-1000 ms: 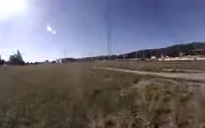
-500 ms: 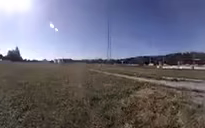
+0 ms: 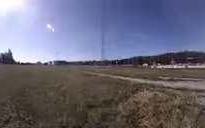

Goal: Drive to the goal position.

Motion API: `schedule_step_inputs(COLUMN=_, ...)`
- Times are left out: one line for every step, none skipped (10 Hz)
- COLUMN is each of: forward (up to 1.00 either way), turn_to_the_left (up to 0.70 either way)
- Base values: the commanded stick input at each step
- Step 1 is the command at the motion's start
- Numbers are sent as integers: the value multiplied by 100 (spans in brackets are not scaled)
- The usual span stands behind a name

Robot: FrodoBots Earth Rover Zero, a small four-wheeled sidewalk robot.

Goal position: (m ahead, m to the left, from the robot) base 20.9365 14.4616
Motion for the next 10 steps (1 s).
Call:
schedule_step_inputs(forward=50, turn_to_the_left=0)
schedule_step_inputs(forward=50, turn_to_the_left=0)
schedule_step_inputs(forward=50, turn_to_the_left=0)
schedule_step_inputs(forward=50, turn_to_the_left=0)
schedule_step_inputs(forward=50, turn_to_the_left=0)
schedule_step_inputs(forward=50, turn_to_the_left=0)
schedule_step_inputs(forward=50, turn_to_the_left=0)
schedule_step_inputs(forward=50, turn_to_the_left=0)
schedule_step_inputs(forward=50, turn_to_the_left=0)
schedule_step_inputs(forward=50, turn_to_the_left=0)
